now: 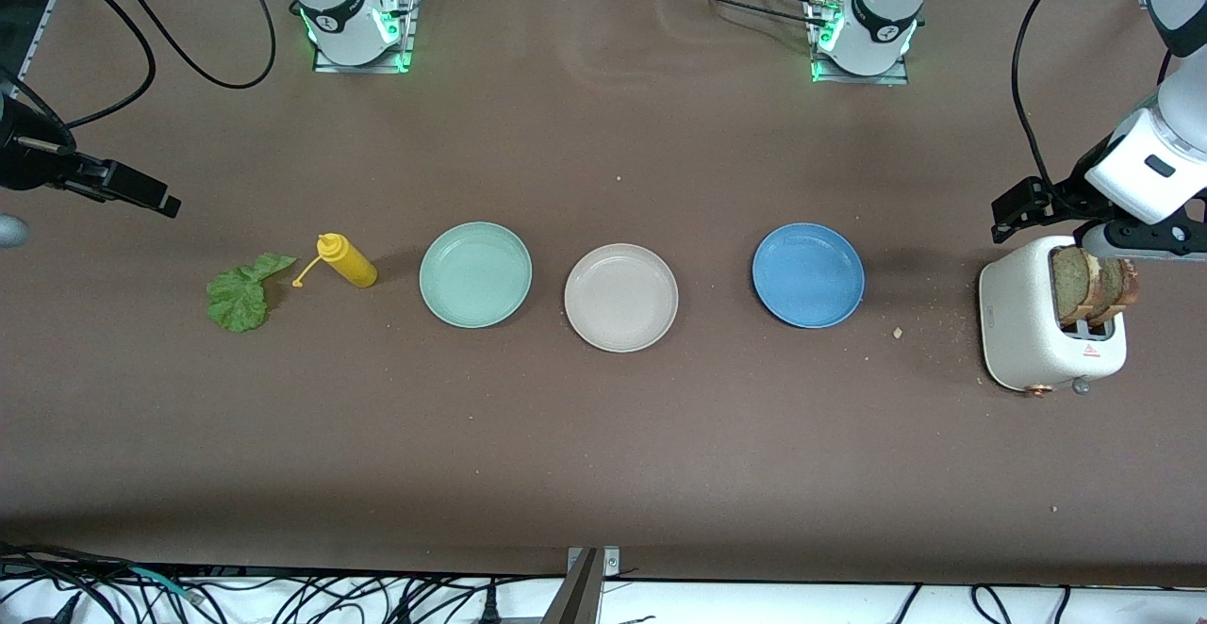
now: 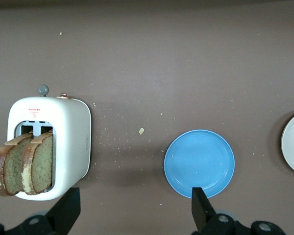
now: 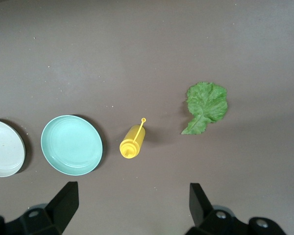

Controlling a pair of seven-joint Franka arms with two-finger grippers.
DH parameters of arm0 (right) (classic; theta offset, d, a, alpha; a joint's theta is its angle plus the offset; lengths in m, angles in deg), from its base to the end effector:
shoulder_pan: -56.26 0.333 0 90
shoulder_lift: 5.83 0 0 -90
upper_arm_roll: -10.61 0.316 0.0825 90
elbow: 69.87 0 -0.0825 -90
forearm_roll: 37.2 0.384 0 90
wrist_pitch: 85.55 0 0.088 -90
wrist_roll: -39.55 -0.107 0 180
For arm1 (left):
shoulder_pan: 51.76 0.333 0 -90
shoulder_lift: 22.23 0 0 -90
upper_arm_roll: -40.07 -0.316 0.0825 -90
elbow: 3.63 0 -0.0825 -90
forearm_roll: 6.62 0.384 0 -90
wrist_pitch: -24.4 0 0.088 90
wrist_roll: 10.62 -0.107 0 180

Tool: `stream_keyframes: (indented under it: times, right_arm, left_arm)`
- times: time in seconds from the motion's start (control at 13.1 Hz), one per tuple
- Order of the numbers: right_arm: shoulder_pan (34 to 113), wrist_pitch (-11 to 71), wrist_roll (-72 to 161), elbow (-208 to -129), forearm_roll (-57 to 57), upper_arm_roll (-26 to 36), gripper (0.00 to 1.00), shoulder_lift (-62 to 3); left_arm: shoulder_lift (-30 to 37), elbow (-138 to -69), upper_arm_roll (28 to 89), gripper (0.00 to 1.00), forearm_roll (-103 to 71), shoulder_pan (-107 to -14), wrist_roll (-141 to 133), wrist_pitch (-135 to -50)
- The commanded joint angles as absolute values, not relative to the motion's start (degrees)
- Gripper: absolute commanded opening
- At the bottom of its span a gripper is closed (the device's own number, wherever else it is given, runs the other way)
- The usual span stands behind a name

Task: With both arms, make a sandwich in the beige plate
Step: 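Move the left gripper above the bread slices in the white toaster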

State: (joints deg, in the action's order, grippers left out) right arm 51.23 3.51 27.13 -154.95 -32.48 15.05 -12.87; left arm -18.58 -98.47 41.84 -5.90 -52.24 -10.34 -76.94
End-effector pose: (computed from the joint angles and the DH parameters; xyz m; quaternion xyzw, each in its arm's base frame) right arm 0.5895 0.0000 0.5939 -0.9921 0.1137 0.0311 0.0429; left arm 0.5872 -0.0215 0.5655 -0.9995 0.0182 -0.0250 0.0047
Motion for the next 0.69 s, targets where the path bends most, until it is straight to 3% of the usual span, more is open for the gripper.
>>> stream_keyframes:
  times: [0.0, 0.61]
  right_arm:
    - [51.1, 3.2, 26.6, -154.7, -31.9, 15.2, 1.0, -12.3]
    - [50.8, 3.4, 29.1, -154.7, -32.0, 14.7, 1.0, -12.5]
  left_arm:
    - [-17.5, -96.8, 41.8, 1.0, -6.9, -52.4, -11.2, -76.0]
    - [-17.3, -96.8, 41.7, 1.0, -6.9, -52.4, -11.2, -76.0]
